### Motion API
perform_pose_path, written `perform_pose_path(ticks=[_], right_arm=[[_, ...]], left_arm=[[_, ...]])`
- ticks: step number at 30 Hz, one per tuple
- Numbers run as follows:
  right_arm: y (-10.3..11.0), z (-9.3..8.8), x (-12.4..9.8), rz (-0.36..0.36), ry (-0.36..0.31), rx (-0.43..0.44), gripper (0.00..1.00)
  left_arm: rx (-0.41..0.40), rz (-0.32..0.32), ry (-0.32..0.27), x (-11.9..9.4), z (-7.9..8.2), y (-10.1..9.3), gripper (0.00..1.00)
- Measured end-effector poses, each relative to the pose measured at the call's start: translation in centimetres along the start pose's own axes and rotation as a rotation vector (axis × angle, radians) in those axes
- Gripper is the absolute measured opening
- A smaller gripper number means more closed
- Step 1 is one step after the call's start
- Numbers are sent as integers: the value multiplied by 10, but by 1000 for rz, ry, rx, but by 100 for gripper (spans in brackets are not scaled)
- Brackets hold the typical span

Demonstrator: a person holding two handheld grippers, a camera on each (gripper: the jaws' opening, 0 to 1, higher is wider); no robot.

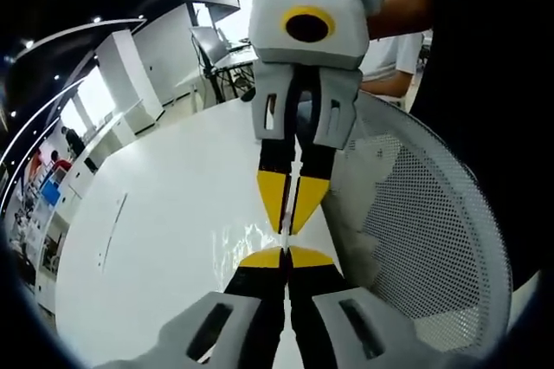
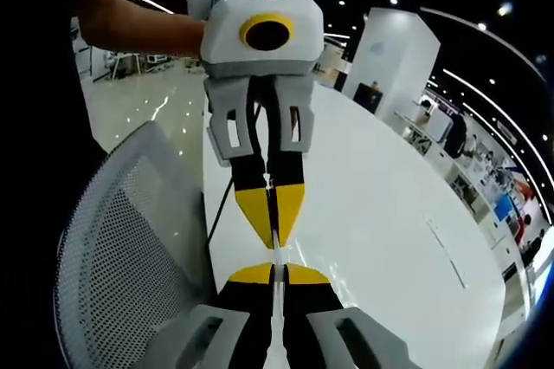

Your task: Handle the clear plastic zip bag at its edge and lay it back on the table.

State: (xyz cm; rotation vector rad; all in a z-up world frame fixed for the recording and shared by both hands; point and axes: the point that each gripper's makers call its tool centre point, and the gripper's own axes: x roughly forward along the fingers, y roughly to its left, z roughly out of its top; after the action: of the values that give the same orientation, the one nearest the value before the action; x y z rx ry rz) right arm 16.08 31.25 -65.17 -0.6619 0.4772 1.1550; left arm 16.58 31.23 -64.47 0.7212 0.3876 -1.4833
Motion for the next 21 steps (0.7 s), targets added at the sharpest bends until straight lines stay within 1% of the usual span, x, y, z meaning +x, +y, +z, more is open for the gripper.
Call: perform_pose_path(ticks=[21], right_arm=[[-1,0,0,-2,-3,-4,0]], left_arm=[[-17,9,-5,-5,-1,1,0]])
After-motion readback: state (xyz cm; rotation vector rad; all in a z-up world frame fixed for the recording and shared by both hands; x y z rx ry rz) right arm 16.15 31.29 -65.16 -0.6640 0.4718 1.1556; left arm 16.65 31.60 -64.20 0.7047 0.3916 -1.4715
